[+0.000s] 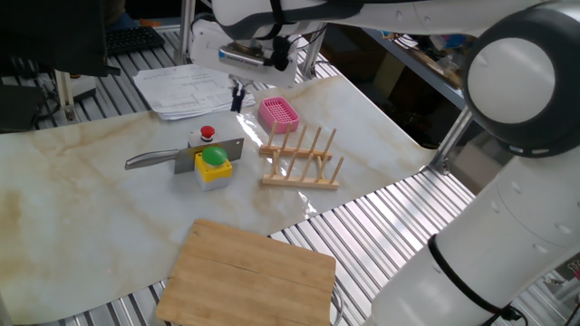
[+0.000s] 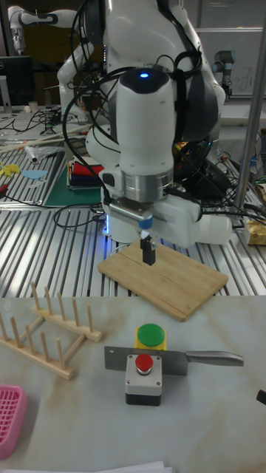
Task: Put the knife on the knife rack
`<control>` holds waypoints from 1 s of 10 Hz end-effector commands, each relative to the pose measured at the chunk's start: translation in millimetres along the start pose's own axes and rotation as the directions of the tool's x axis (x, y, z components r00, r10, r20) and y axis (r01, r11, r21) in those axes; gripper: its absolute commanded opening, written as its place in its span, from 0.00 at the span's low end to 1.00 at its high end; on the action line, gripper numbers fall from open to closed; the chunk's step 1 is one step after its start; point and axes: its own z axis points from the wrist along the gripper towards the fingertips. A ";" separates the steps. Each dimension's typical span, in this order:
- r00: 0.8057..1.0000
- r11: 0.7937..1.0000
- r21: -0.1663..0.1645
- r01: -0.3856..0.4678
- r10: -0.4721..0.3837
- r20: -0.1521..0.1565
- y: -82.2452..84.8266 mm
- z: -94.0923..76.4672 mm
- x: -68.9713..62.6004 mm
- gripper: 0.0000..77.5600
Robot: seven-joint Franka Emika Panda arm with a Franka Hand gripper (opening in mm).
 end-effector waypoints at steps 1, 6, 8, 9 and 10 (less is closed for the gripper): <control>1.000 1.000 -0.007 -0.031 0.031 0.007 8.3 2.8 -2.7 0.00; 0.992 0.993 -0.018 -0.120 0.120 0.033 19.8 17.0 -5.0 0.00; 0.991 0.992 -0.020 -0.128 0.129 0.035 20.3 16.5 -3.9 0.00; 0.990 0.991 -0.020 -0.131 0.132 0.040 21.0 15.3 -1.7 0.00; 0.990 0.991 -0.020 -0.134 0.134 0.040 21.6 14.2 0.6 0.00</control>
